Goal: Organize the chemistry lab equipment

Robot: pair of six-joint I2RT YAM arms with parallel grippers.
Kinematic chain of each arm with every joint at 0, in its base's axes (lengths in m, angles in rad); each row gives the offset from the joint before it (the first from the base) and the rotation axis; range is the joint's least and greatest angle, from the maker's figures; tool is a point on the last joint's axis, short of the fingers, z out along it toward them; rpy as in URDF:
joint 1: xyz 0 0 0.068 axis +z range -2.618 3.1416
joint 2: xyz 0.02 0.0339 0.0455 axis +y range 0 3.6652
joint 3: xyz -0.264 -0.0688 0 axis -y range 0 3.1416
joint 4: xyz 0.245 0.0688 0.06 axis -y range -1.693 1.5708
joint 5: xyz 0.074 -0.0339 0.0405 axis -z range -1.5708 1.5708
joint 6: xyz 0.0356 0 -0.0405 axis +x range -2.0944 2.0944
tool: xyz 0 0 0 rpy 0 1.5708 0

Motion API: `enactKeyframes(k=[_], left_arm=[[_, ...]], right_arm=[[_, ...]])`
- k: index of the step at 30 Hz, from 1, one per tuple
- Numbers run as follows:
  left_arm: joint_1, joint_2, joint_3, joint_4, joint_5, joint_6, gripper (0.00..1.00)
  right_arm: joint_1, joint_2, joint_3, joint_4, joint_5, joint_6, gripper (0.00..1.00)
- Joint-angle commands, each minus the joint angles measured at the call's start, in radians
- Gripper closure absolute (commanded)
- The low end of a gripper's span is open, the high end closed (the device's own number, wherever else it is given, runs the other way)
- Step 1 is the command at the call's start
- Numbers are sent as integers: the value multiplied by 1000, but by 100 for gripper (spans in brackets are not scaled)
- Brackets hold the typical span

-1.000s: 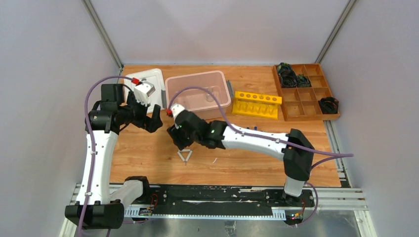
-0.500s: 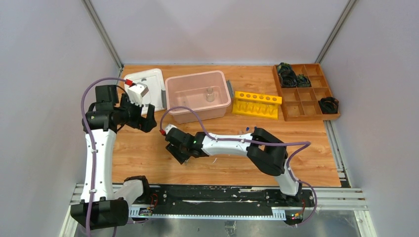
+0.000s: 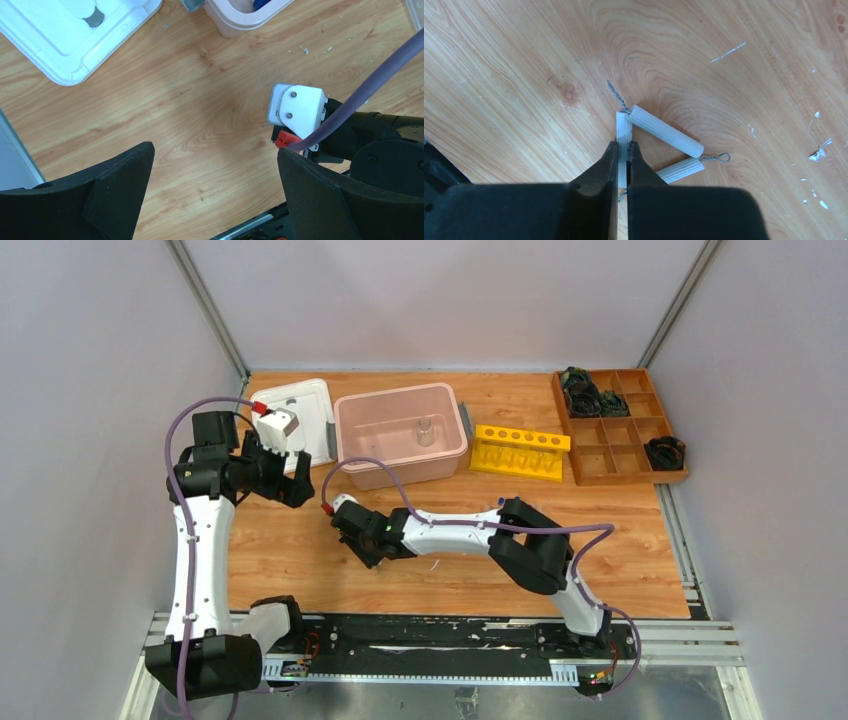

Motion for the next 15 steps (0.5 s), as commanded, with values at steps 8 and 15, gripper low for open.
enactKeyframes(k=[8,15], left_arm=[[11,54,3,10,-24,103,0],[26,98,-61,77,-76,238,0]], right_arm=[[-86,-291,142,-178,-67,-51,100],[-305,-330,371,-303,-164,-43,100]])
